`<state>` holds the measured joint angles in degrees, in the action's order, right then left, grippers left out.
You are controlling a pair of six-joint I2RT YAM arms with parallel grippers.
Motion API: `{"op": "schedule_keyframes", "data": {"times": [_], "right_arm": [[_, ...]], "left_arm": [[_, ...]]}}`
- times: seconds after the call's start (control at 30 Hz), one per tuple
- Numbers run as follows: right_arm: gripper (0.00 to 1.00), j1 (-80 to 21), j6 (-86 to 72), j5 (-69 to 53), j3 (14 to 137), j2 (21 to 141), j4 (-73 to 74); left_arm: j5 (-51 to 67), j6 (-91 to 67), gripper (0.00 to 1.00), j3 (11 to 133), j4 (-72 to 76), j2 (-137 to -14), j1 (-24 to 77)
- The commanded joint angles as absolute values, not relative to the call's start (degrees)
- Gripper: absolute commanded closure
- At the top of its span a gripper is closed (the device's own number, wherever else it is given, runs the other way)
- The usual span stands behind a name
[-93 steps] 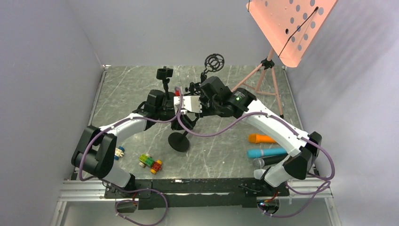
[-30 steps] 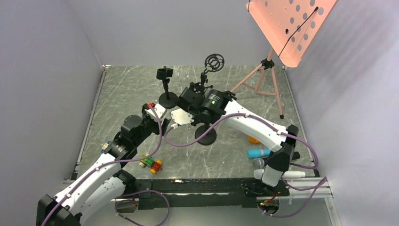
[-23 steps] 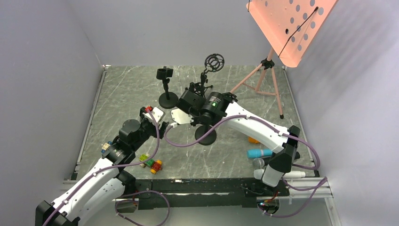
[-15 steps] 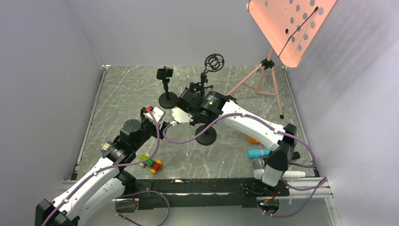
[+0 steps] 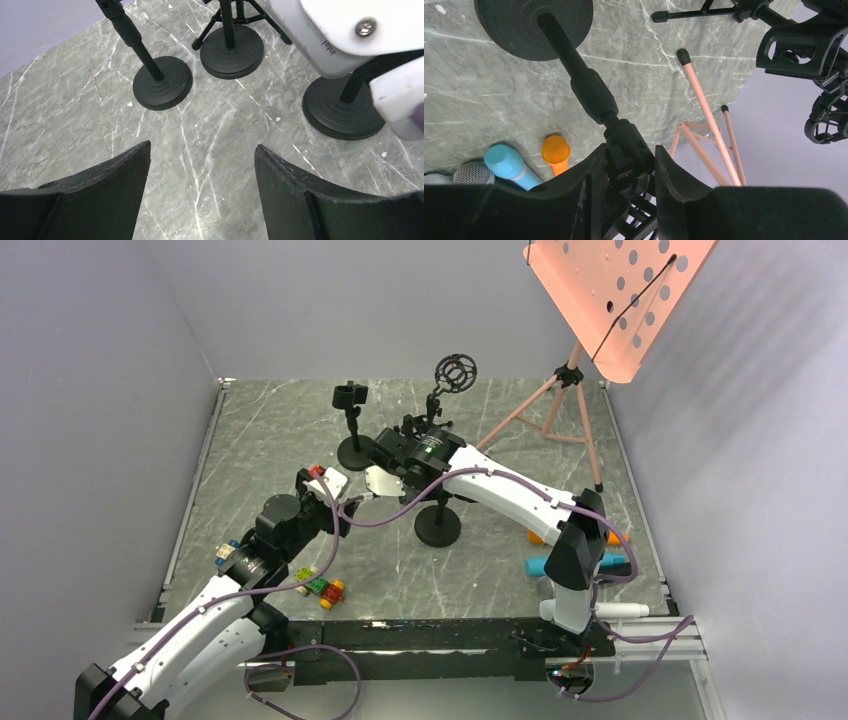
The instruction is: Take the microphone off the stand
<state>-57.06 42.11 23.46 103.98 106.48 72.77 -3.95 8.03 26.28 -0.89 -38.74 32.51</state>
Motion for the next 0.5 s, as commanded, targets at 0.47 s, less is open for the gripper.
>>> {"op": "schedule_keyframes", "data": {"times": [0.47], "right_arm": [[0.79,-55.89,35.67,4.76,106.99,111.65,75.79]], "left_arm": [[-5.76,7.07,0.18,26.97,1.54,-41.68,32.29]]}}
